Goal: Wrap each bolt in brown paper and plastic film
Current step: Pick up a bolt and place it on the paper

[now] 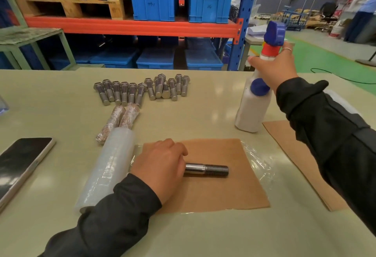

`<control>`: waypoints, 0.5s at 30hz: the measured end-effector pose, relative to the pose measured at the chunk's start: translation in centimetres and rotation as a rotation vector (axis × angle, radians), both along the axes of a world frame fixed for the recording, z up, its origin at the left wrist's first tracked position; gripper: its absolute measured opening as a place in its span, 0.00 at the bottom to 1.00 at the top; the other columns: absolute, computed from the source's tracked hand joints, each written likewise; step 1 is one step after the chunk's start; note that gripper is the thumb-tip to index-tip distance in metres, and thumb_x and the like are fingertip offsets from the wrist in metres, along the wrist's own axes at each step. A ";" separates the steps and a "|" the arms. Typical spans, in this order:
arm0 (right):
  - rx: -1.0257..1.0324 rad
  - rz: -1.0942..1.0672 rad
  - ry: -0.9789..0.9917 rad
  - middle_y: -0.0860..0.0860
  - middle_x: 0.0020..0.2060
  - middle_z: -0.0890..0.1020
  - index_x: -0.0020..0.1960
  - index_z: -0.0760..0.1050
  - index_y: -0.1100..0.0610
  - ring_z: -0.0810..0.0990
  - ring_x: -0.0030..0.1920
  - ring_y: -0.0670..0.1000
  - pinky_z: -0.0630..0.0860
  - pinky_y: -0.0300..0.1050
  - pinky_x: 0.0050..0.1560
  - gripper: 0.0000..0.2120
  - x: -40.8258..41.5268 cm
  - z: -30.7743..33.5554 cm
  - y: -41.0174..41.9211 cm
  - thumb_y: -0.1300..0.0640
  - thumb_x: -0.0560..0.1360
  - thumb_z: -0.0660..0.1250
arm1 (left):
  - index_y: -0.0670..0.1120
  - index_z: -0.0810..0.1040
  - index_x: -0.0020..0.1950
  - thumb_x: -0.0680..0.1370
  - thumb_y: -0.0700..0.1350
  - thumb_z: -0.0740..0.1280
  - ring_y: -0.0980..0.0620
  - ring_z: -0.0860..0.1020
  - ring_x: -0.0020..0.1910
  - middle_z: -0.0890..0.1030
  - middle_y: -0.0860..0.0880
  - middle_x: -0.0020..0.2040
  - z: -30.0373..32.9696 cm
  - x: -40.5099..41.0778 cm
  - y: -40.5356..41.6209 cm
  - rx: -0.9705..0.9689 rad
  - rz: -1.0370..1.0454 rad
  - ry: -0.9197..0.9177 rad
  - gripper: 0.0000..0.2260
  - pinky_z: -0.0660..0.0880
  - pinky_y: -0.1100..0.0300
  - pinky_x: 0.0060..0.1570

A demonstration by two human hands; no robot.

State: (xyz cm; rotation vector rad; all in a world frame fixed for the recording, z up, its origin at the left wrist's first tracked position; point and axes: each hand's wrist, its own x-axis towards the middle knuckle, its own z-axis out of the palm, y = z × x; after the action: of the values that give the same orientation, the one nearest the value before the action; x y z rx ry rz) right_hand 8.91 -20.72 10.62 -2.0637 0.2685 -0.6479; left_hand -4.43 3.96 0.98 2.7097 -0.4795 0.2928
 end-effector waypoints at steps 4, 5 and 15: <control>0.008 0.008 -0.003 0.49 0.48 0.72 0.66 0.62 0.56 0.72 0.48 0.50 0.68 0.42 0.51 0.24 1.1 -0.3 0.0 0.54 0.74 0.67 | 0.53 0.73 0.61 0.80 0.46 0.54 0.55 0.71 0.55 0.74 0.55 0.54 -0.1 0.0 0.0 0.014 -0.002 -0.006 0.13 0.66 0.64 0.53; -0.001 0.003 -0.004 0.49 0.48 0.72 0.65 0.63 0.56 0.72 0.48 0.50 0.67 0.42 0.51 0.23 1.3 -0.4 0.1 0.54 0.74 0.67 | 0.54 0.73 0.61 0.80 0.46 0.54 0.55 0.70 0.55 0.74 0.55 0.55 -0.1 0.0 -0.1 0.019 -0.003 -0.011 0.13 0.65 0.65 0.52; -0.210 0.085 -0.078 0.47 0.39 0.75 0.45 0.70 0.50 0.72 0.38 0.46 0.69 0.34 0.40 0.07 -2.5 2.9 0.5 0.48 0.73 0.66 | 0.52 0.71 0.63 0.79 0.44 0.55 0.53 0.70 0.55 0.73 0.53 0.55 -0.5 0.2 0.2 0.052 0.060 -0.031 0.14 0.63 0.65 0.48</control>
State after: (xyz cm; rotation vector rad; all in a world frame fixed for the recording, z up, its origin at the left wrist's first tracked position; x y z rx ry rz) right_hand 6.40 -20.24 13.55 -2.2305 0.0698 -0.7280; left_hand -4.19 4.18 0.43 2.7778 -0.4207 0.3433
